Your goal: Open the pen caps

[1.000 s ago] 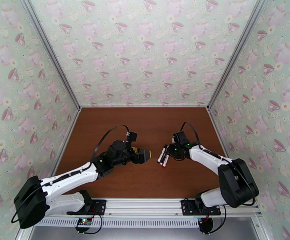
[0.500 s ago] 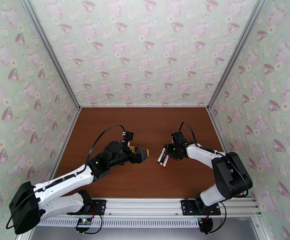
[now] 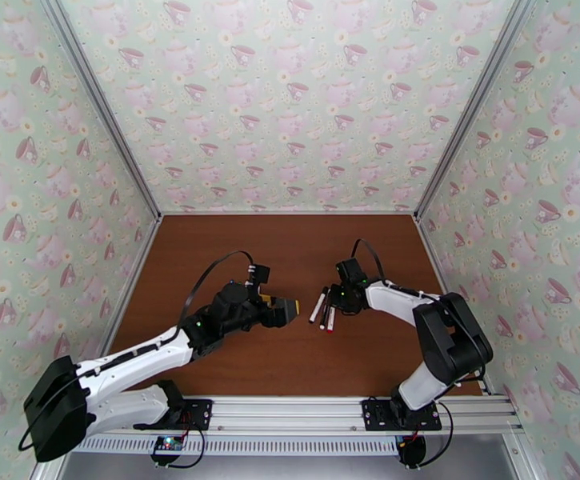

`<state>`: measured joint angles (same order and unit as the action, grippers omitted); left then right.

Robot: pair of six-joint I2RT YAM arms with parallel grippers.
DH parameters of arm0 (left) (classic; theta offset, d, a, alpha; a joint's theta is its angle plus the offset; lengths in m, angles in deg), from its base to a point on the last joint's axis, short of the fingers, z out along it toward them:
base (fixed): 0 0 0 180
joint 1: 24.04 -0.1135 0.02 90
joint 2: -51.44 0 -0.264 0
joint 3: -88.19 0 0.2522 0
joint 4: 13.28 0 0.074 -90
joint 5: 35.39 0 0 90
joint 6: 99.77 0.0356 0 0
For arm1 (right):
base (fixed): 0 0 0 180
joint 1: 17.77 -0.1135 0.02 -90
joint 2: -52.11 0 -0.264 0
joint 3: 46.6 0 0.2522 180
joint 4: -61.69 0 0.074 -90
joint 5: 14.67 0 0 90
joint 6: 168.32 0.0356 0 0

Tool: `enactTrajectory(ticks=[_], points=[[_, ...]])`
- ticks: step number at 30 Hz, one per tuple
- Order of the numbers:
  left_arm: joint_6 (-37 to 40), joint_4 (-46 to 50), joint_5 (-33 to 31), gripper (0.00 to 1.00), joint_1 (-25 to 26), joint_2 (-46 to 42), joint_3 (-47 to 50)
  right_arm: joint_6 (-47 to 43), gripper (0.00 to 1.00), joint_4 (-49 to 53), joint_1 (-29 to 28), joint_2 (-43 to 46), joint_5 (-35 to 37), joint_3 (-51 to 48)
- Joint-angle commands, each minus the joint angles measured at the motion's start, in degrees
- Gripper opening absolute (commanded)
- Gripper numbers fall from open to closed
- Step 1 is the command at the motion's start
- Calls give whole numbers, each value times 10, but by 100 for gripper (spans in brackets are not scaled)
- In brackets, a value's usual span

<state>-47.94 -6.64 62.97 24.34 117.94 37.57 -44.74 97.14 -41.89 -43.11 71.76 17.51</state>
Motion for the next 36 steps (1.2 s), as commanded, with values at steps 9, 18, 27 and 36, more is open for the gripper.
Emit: enactTrajectory(ticks=[9,18,27,36], points=[[-8,2,-12,100,6,6,1,-23,28,23,-21,-29,48,23],[-7,-15,-26,100,13,5,11,-24,22,40,-30,61,57,12],[-48,-117,35,100,22,59,18,17,20,20,-31,184,-44,0],[-93,-160,81,92,24,136,-31,71,19,-24,-62,260,-103,18]])
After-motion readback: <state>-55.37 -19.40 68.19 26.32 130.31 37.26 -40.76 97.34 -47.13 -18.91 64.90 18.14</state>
